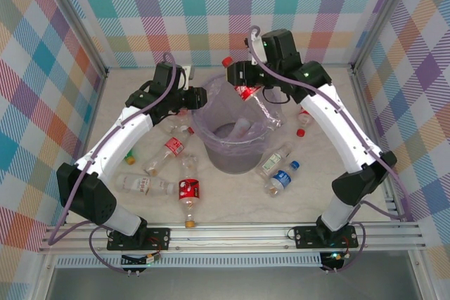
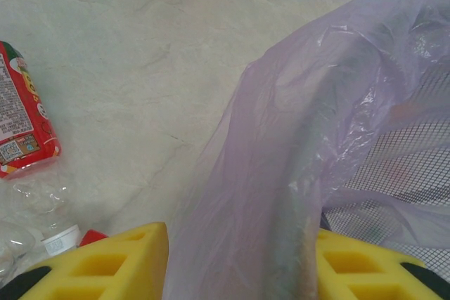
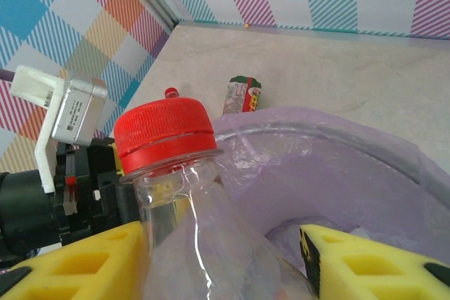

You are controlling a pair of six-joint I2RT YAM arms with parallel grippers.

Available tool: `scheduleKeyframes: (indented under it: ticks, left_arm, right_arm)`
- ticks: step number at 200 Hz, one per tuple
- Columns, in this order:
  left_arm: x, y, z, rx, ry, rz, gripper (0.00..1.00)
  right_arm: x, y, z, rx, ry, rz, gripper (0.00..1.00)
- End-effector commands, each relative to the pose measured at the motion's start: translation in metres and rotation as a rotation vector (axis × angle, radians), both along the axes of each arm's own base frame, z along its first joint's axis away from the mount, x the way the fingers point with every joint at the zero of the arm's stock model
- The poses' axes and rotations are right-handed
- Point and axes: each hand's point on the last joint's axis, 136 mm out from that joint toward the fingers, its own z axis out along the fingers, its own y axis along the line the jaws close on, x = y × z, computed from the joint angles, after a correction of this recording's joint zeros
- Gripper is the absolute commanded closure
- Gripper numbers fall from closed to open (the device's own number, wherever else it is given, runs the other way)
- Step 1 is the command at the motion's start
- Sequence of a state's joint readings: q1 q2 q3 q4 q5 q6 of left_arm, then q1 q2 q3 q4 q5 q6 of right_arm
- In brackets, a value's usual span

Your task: Put the plastic bottles in the bin

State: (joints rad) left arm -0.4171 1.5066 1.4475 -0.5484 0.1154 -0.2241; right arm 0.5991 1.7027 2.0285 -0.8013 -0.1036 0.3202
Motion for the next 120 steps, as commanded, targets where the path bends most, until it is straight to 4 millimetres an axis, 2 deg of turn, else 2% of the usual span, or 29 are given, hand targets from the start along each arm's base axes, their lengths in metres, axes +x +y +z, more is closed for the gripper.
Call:
scheduleKeyframes:
  ticks: [1,24,48,120]
  left_arm:
    - [-0.012,0.007,-0.024,0.028,0.084,0.003,0.55]
    - [-0.011,0.008,-0.024,0.027,0.085,0.007,0.55]
    - [-0.011,0.008,-0.026,0.025,0.088,0.01,0.55]
    - [-0.009,0.012,-0.028,0.026,0.091,0.019,0.55]
  right_arm:
    - [0.009,0.008,0.014,-0.028,-0.075,0.021,0.51]
    - [0.009,0.004,0.036,-0.028,-0.125,0.009,0.51]
    - [0.014,0.008,0.043,-0.008,-0.146,0.013,0.51]
    - [0.033,0.039,0.009,0.04,-0.095,0.074,0.51]
